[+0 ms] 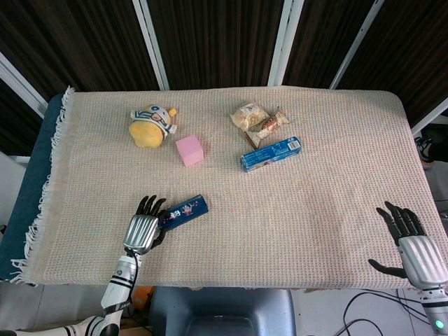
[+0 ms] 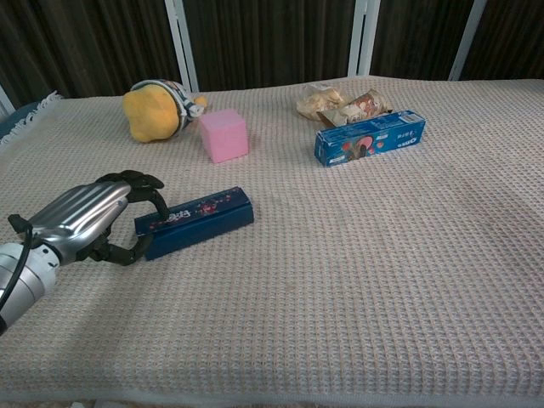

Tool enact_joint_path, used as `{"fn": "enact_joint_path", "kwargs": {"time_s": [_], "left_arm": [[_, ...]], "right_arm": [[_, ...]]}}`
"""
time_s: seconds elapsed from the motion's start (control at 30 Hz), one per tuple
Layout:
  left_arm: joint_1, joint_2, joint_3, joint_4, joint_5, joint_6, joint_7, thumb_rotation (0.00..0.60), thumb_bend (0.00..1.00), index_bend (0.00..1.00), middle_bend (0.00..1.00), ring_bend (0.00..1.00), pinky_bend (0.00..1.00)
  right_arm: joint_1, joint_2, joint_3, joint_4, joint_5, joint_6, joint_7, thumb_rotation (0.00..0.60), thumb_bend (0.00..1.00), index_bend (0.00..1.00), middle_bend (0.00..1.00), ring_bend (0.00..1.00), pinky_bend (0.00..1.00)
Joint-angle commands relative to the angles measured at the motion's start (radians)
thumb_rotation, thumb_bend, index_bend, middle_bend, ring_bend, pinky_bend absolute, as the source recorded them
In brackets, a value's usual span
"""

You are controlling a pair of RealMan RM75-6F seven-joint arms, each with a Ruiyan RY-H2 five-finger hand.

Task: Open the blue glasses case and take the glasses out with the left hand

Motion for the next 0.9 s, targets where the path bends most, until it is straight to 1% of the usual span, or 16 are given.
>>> {"fn": "enact_joint_path", "kwargs": {"time_s": [0.03,0.17,0.27,0.5,0.6,0.7,0.77,0.83,0.9], "left_arm": [[-0.002,-0.005,-0.003,0.01,0.003,0.006,0.0,0.6,0.5,0.44,0.13,0.03,0.05],[-0.007,-0.008,-0.013,0.019,0.0,0.007,-0.003,0.6,0.51,0.45,0.13,0.03,0.05],[-0.016,-0.011,-0.031,0.027,-0.01,0.004,-0.008,0.6,0.51,0.45,0.13,0.03,0.05],[-0.056,-0.023,-0.103,0.071,-0.069,-0.028,-0.011,0.6,0.51,0.45,0.14,0.04,0.05],[-0.07,-0.025,-0.126,0.09,-0.095,-0.041,-0.009,0.6,0.51,0.45,0.14,0.04,0.05],[-0.094,-0.03,-0.156,0.129,-0.134,-0.069,0.0,0.6,0.5,0.44,0.14,0.04,0.05],[-0.109,-0.034,-0.175,0.156,-0.169,-0.094,0.007,0.6,0.5,0.4,0.14,0.04,0.05],[-0.121,-0.034,-0.196,0.181,-0.206,-0.117,0.009,0.6,0.48,0.3,0.13,0.04,0.05],[-0.125,-0.027,-0.204,0.189,-0.218,-0.12,0.004,0.6,0.46,0.2,0.12,0.04,0.05]], "right_arm": [[0.0,0.0,0.0,0.0,0.0,0.0,0.0,0.6,0.2,0.0,0.0,0.0,0.0],[0.0,0.0,0.0,0.0,0.0,0.0,0.0,0.6,0.2,0.0,0.0,0.0,0.0],[0.0,0.0,0.0,0.0,0.001,-0.001,-0.001,0.6,0.2,0.0,0.0,0.0,0.0],[0.002,0.001,0.004,-0.001,0.007,-0.005,0.001,0.6,0.2,0.0,0.0,0.0,0.0],[0.003,0.001,0.006,0.0,0.011,-0.006,0.002,0.6,0.2,0.0,0.0,0.0,0.0],[0.004,0.002,0.007,0.0,0.015,-0.008,0.003,0.6,0.2,0.0,0.0,0.0,0.0],[0.003,0.002,0.008,0.0,0.016,-0.007,0.004,0.6,0.2,0.0,0.0,0.0,0.0],[0.003,0.002,0.008,0.0,0.017,-0.008,0.005,0.6,0.2,0.0,0.0,0.0,0.0],[0.004,0.003,0.01,0.0,0.02,-0.008,0.006,0.6,0.2,0.0,0.0,0.0,0.0]]}}
